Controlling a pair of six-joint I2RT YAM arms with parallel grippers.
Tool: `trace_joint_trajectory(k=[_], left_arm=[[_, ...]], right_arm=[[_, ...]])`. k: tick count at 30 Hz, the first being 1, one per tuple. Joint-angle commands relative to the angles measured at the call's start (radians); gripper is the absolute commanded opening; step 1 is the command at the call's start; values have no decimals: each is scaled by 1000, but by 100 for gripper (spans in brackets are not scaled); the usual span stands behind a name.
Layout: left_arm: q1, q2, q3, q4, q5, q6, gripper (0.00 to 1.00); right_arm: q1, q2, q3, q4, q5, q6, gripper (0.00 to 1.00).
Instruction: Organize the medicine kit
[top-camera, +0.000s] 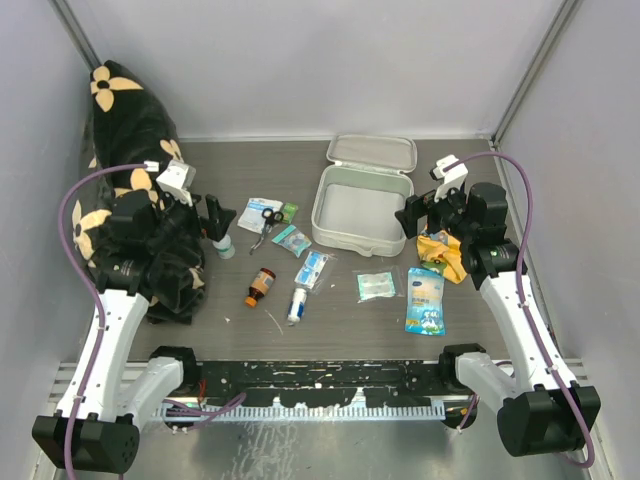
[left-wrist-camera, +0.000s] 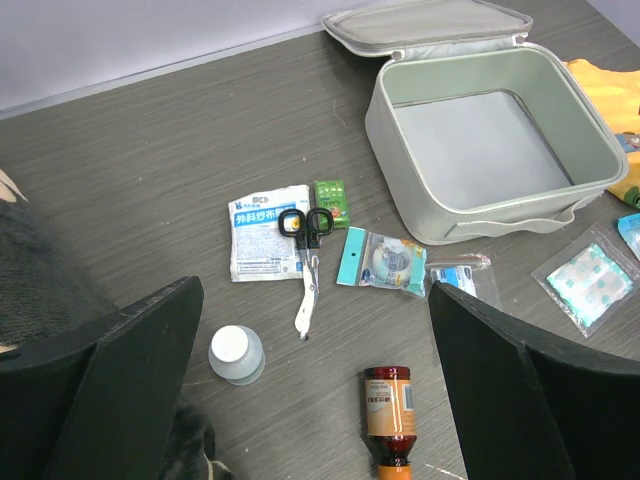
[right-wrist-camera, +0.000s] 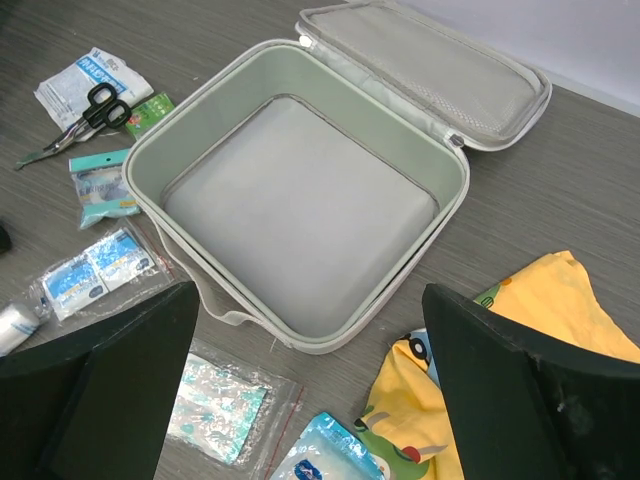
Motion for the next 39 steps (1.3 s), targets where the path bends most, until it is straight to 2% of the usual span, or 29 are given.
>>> trace_joint_trajectory(k=[1,11,23,33,39], left_arm=[[8,-21,5,58,21,-1,98],[8,-19,2,57,25,1,98],[49,2,-11,66,124,-18,98],[49,41,-40,125,84,-56,98],[46,62,-44,131,64,-58,98]], right_arm=[[4,-29,47,25,-6,-15,100],[4,-31,46,25,-5,-21,100],[4,-23,23,62,108,-48,100],[21,94,39,58,224,-26,100],[55,230,66,75,340,42,87]])
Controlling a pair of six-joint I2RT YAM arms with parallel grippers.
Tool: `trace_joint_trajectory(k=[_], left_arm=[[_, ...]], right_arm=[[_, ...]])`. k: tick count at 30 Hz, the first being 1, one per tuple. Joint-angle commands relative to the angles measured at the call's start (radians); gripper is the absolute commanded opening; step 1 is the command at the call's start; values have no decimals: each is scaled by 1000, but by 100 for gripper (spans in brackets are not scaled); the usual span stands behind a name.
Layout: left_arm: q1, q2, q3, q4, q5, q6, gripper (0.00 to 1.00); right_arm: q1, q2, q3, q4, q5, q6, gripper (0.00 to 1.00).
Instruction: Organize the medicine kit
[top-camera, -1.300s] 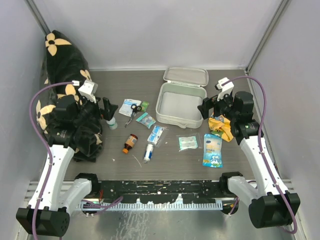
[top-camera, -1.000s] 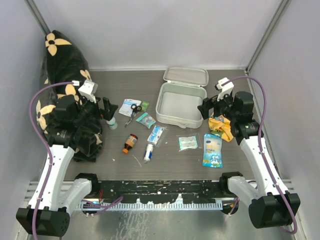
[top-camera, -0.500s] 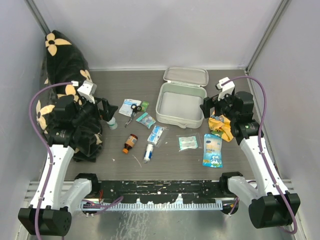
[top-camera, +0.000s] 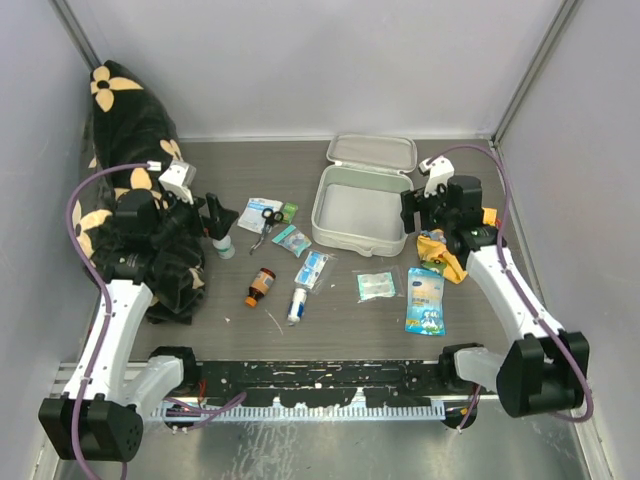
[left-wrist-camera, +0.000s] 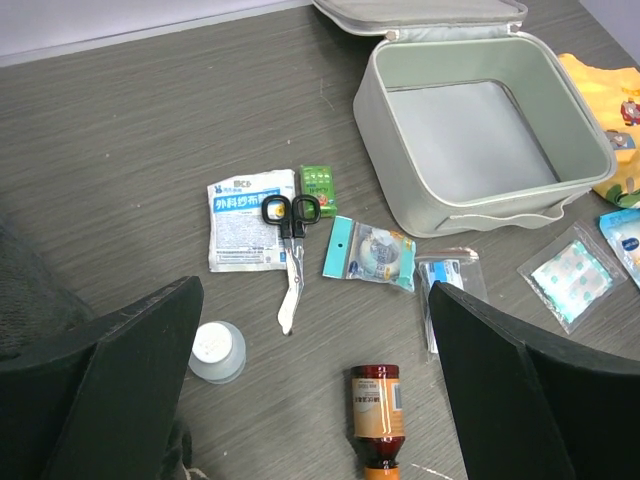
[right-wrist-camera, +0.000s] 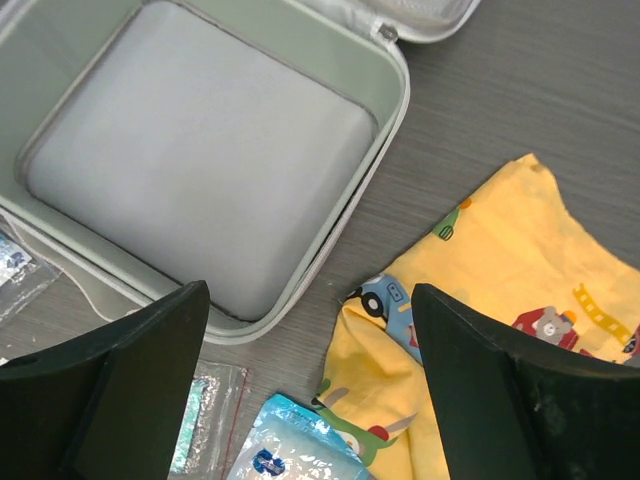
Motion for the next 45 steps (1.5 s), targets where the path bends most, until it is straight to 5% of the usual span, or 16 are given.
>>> trace_joint_trajectory(k=[1,14,29,35,45], left_arm=[[-1,5,-2,78,-12,-12,98],[-34,41,-8,96,-42,26,98],[-74,73,-25,91,-51,63,98],[-134,109,1,28,-105,140,98],[-222,216,88,-122,-271,271,100]], right_arm=[[15,83,71,65,105,69,83],[16,359,162,81,130,224,54],[16,364,60,143,68,318,36],[16,320,-6,179,-68,347,37],[14,243,-26,198,-274,294,55]])
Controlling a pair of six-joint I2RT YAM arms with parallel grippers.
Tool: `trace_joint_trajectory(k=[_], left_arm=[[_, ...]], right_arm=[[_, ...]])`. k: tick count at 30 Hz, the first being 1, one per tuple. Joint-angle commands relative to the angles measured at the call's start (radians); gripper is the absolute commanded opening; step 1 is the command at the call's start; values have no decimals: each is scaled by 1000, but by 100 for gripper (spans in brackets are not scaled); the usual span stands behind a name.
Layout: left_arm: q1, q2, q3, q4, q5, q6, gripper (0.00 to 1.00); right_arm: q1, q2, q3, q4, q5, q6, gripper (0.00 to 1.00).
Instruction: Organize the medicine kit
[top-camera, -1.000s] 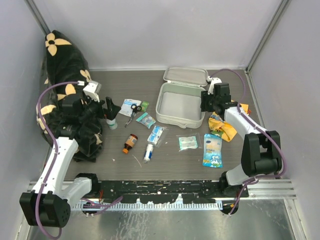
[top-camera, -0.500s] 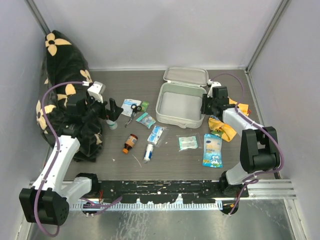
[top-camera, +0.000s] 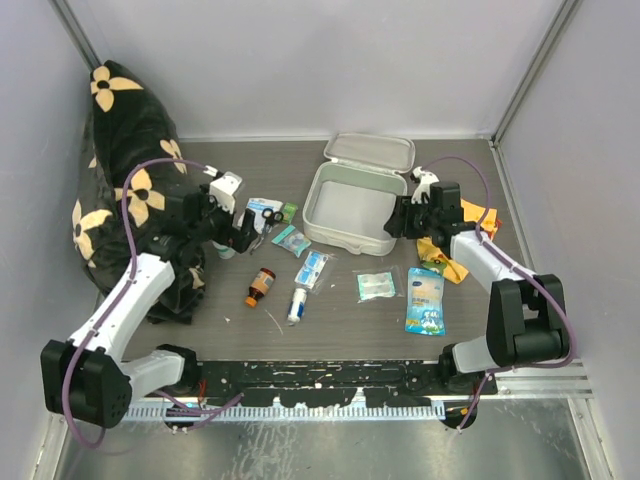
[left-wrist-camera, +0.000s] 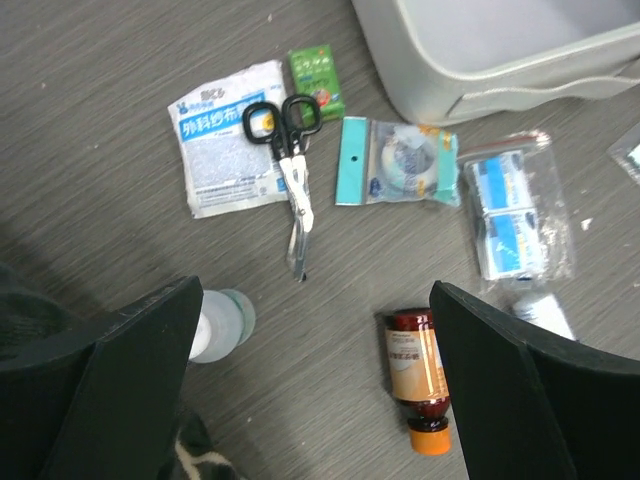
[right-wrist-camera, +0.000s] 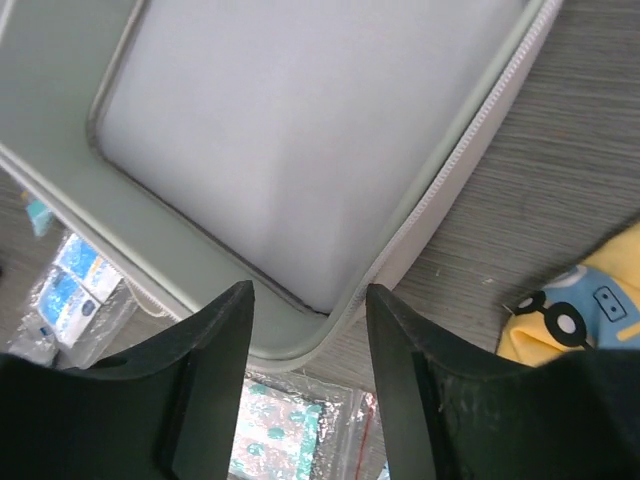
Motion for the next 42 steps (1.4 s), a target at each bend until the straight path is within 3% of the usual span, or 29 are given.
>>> trace_joint_trajectory(k=[1,6,11,17,27,42], left_arm=[[-24,41,101,-61,-130,81,100],[-25,145,243,-223,-289,130,100],[-25,338,408,-424,-357,193,83],[-23,491,511,-593,-367,214,77],[-20,548,453,-595,-401,215,75],[10,603,473,-550,-370,194,54]], right_arm=[[-3,-54,26,60,-120,-35,57],[-64,-73,35,43,-131,-49,65],[-114,-108,36,43,-170,-51,66],[-138,-128,32,46,-195,-44,66],[-174,-129,29,52,-218,-33,67],[-183,-121,34,52,-241,-36,68]])
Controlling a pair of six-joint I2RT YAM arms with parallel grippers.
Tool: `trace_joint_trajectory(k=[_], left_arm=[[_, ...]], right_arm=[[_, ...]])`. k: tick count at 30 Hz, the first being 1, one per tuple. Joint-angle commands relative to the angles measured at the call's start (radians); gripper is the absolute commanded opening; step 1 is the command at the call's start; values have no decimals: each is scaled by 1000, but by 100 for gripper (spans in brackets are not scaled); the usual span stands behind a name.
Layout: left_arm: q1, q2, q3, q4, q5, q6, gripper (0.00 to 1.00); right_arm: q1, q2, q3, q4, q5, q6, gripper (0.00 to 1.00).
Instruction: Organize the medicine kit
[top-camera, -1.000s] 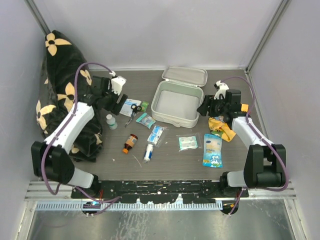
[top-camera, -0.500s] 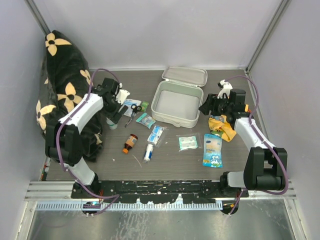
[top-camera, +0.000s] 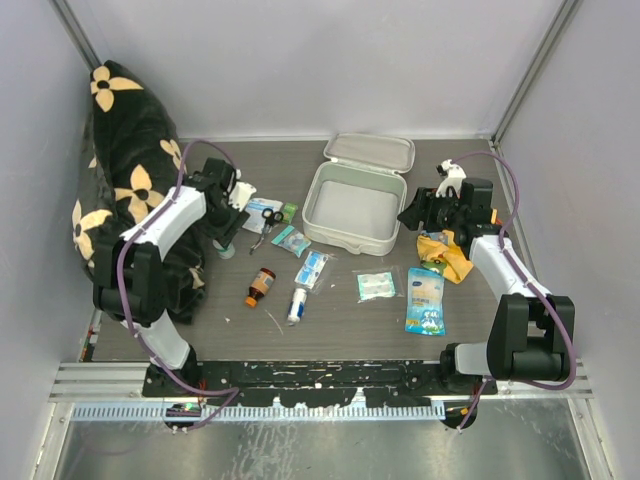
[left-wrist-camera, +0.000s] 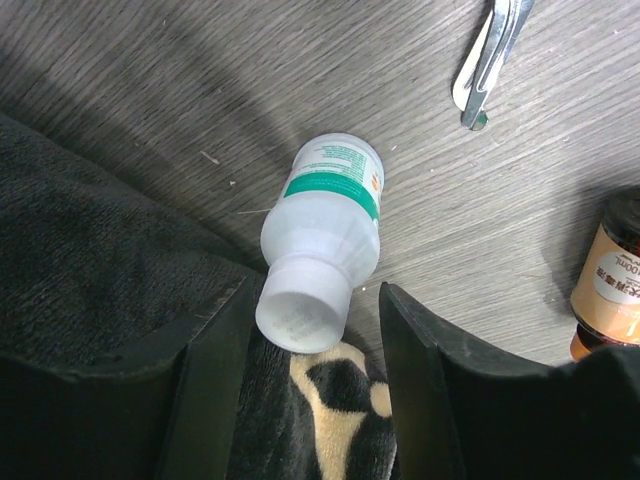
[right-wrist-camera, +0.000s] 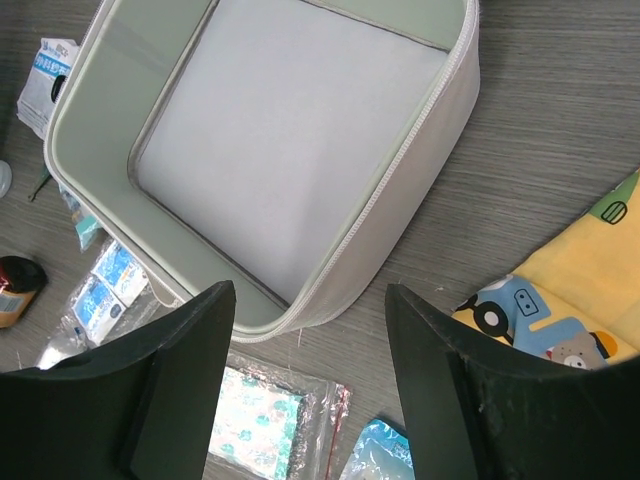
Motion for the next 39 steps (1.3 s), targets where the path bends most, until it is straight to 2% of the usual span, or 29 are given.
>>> trace_joint_trajectory(k=[1,5,10,16,20,24,26,30,39], left_arm=[[5,15,22,35,12,-13,53],[5,4,22,41,22,-18,44],[6,-33,36,12,63,-18,23],[-1,-99,68,-45,196,-32,8],[-32,-154,79,-58,276,-27,4],[-61,-191,129,-77,352,-29,1],[-66,-204,156,-82,424,-47,0],[-91,-223,188,-76,663,-84,0],[-170,-273,155,109,944,-201,0]], right_arm=[[-5,-24,34,42,-28,0,68],[-5,-17,38,40,-33,-6,68],[-4,-5,44,36,-42,-13,68],[-1,-20,63,40,-128,-67,71],[40,-52,85,53,-237,-129,75],[152,-65,136,29,-309,-224,83],[217,-63,169,11,-330,-280,87],[329,-29,245,0,-368,-328,90],[493,113,341,-1,-535,-329,99]])
